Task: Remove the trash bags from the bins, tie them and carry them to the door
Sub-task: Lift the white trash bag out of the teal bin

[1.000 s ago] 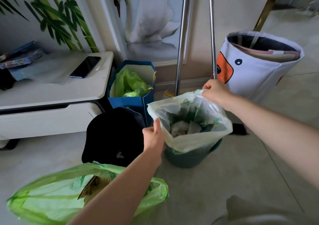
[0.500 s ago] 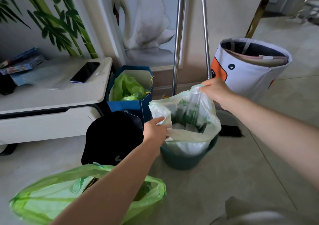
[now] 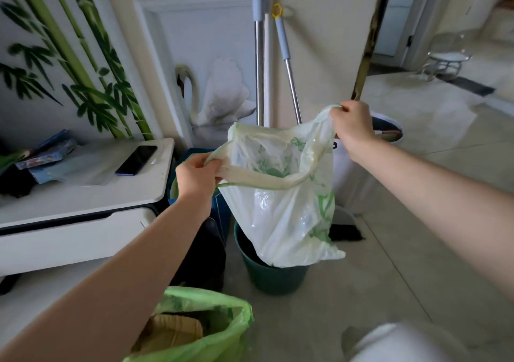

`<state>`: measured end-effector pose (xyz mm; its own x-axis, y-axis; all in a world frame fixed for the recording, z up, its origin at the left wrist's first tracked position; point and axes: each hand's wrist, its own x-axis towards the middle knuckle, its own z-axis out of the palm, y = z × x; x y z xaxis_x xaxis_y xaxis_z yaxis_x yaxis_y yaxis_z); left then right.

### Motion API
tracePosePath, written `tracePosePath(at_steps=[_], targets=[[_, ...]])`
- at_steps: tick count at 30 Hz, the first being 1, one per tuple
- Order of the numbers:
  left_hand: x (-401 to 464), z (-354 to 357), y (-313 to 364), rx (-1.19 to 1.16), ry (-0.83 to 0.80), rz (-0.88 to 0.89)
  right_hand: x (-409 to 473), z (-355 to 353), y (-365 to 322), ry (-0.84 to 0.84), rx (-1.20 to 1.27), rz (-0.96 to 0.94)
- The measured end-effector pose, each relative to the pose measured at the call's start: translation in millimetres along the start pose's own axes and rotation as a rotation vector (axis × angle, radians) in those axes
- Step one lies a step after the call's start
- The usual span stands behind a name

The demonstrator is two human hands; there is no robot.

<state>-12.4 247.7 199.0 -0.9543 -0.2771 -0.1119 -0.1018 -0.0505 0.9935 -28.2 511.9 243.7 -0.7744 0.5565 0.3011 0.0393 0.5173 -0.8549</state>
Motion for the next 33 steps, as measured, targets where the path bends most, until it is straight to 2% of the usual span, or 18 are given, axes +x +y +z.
tracePosePath(at_steps=[11,16,24,33], targets=[[-63,-26,82,-0.022,-0.042,0.138,-33,-90,-42,0.192,0.155,-0.017],[-95,-35,99,-0.045,-0.092,0.161,-73,-132,-49,0.183,0.180,0.002],[-154,-58,67,-0.021,-0.165,0.129,-143,-166,-24,0.092,0.180,0.013],[-190,-95,23,0.018,-0.224,-0.039,-185,-158,35,0.034,0.285,0.122]])
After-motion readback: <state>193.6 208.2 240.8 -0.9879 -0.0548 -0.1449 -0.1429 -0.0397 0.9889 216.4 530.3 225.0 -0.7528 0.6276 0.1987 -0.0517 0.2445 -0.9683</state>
